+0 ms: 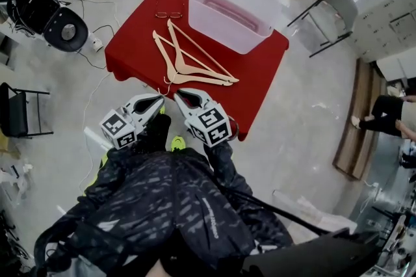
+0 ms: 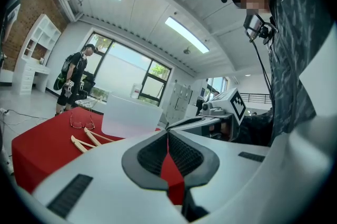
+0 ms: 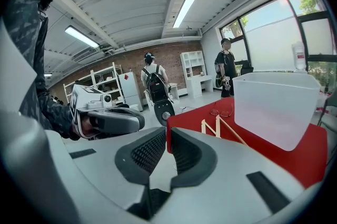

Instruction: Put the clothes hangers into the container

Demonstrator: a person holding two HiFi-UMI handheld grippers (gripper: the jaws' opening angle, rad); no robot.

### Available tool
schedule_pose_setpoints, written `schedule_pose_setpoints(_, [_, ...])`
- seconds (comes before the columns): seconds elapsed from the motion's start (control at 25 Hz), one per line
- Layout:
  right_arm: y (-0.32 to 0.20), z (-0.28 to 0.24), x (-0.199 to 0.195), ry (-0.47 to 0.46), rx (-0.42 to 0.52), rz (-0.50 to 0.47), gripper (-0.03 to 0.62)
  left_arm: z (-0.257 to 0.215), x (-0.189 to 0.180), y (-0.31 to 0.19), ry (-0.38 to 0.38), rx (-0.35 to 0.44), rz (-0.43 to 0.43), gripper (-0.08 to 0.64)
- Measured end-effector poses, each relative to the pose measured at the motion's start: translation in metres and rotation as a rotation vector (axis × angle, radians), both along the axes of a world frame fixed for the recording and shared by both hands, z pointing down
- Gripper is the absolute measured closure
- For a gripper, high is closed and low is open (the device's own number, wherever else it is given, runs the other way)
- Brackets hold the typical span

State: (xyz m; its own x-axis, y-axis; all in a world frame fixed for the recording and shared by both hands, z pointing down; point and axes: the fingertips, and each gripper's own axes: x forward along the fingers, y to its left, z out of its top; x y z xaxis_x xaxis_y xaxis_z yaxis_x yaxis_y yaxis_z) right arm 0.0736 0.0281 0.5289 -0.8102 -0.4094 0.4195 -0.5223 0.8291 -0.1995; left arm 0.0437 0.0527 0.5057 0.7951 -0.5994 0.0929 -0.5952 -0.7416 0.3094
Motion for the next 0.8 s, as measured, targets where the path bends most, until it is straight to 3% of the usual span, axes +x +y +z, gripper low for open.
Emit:
schedule_pose_setpoints(0.44, [-0.078, 0.023, -0.013, 0.044, -0.042, 0.073, 0.568, 0.023, -0.016, -0.072, -0.043, -0.018, 0.06, 0.548])
schedule_pose_setpoints(0.8, [-0.132, 0.06, -0.026, 0.116, -0.087, 0.112, 0.502, 0.053, -0.028, -0.117, -0.027, -0.043, 0.117, 0.548])
